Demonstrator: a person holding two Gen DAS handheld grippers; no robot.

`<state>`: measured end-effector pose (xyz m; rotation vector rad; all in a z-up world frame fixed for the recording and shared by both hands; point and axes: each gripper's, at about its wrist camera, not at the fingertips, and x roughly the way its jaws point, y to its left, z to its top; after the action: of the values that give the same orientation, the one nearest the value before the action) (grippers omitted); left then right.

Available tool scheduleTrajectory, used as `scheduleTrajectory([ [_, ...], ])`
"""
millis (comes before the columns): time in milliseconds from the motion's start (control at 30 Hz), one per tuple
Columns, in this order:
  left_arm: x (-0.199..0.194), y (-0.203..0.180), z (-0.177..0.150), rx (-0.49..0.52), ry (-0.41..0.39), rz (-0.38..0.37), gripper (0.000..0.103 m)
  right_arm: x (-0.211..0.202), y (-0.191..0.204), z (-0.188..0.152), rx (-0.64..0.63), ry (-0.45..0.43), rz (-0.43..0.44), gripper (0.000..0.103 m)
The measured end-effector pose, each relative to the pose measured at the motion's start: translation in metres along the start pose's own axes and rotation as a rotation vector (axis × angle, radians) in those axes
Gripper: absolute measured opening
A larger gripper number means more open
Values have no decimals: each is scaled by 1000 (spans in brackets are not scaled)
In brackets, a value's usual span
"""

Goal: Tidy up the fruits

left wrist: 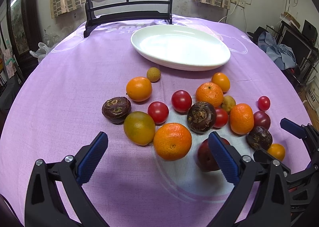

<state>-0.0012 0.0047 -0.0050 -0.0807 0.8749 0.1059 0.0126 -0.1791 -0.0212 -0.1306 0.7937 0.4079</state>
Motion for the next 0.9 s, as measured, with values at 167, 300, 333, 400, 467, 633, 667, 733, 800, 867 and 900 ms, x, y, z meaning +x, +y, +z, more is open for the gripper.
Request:
scheduleTrajectory([
  [167,0,0,0,1,0,0,99,0,0,1,-4,5,2,100],
  [300,0,0,0,0,0,0,99,0,0,1,-6,6,2,100],
  [333,0,0,0,0,1,0,99,0,0,2,-6,7,2,100],
  [400,0,0,0,0,0,-1,99,0,0,2,-6,7,2,100],
  [467,0,0,0,0,1,-1,98,0,1,1,-8,9,3,100],
  [633,0,1,0,-1,4,-12,99,0,0,1,-9,18,9,100],
  [667,0,2,0,-5,4,-16,99,1,-1,2,-5,27,11,100],
  [733,-1,4,1,-17,-2,-23,99,2,-2,2,-2,39,12,100],
  [800,-3,8,2,-31,-9,-36,98,0,-4,0,1,46,14,99],
  [867,-4,10,2,-40,-12,-41,99,-2,-4,-4,4,63,27,99],
  [900,-5,11,2,-42,-12,-41,98,-3,-4,-6,1,70,25,99],
])
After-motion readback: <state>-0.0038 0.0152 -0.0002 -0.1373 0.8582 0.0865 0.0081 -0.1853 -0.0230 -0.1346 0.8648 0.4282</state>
